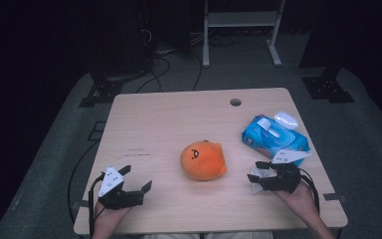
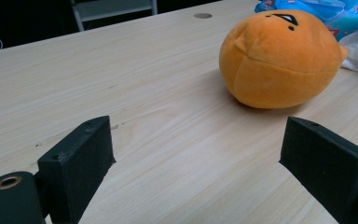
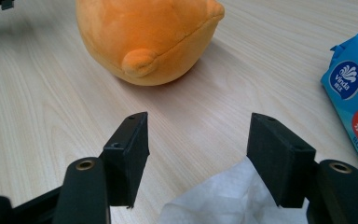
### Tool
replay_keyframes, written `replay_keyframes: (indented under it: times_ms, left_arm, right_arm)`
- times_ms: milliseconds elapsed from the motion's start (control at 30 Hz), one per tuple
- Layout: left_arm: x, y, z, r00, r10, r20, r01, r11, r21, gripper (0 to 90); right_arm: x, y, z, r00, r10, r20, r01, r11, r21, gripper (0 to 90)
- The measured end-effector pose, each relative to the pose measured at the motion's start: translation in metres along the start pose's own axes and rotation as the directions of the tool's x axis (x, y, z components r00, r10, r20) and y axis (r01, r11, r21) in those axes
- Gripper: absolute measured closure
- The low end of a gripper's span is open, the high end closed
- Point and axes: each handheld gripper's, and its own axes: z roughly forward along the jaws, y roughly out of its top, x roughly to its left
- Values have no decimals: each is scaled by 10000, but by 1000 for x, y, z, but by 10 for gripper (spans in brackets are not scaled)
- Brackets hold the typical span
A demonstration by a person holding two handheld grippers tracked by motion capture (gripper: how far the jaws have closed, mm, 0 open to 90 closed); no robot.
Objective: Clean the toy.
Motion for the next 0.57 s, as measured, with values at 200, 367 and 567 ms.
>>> replay_keyframes:
  times_ms: [200,367,567]
  left_arm:
    - [-1,0,1,10000,46,25,-46,10000,8,90]
    - [-1,-1,2,10000,28,82,-29,10000,22,89]
    - [-1,-1,2,9999,63,84,-64,10000,39,89]
  right_arm:
    - [3,1,0,10000,-77,-32,77,10000,-4,370]
    - [4,0,0,9999,-97,-55,98,9999,39,364]
    - [7,1,1,9997,-214,-73,214,9998,41,356]
